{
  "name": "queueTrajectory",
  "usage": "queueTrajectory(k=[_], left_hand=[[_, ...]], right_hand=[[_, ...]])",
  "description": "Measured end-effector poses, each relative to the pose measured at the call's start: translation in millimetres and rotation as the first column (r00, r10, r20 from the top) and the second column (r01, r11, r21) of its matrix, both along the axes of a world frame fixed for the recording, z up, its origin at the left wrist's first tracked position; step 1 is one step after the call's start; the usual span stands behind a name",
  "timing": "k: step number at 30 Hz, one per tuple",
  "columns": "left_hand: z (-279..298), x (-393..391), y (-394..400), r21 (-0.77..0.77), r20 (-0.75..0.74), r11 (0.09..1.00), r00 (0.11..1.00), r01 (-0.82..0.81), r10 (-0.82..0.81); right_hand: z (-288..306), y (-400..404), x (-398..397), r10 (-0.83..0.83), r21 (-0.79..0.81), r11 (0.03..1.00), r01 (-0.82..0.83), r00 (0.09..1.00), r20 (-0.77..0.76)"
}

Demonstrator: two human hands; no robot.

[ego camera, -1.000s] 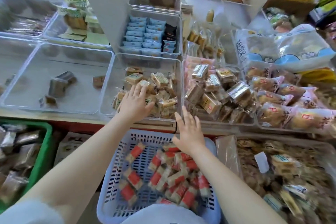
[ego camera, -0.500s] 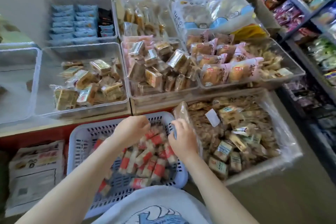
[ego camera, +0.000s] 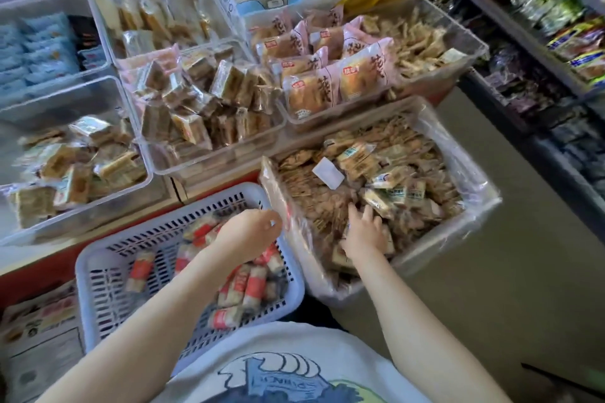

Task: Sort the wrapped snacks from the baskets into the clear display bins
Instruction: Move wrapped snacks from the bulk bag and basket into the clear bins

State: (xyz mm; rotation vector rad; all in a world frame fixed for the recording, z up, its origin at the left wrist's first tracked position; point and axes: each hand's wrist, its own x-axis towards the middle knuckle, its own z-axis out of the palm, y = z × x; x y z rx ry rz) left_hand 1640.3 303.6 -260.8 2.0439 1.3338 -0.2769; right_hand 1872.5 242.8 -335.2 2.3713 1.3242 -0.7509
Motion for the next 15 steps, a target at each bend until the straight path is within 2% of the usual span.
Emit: queueTrajectory(k=[3,7,10,13,15], left_hand=[[1,4,0,0.019,-0.013,1.0,1.0,-0.009,0.01],[0,6,3,0.053,-0.004,0.999,1.0,-0.013,0.013],[-3,4,6,0.073,0.015,0.997,1.0,-0.012,0.011],[-3,-1,10,0.098,0.064,0.994,0.997,-0.055,0.048],[-1,-8,12,0.115,0.138,0.988,0.987,-0.101,0.085]], right_hand=[[1,6,3,-0.004,0.033,0.999,0.003,0.999,0.044],[18,11,13,-0.072,-0.014,0.997,0.073,0.996,0.046],[35,11,13,-0.074,0.021,0.997,0.075,0.996,-0.051],[61,18,-2,-0.131,0.211,0.964,0.16,0.981,-0.147],[83,32,-22,-0.144,0.326,0.907,0.267,0.924,-0.355]])
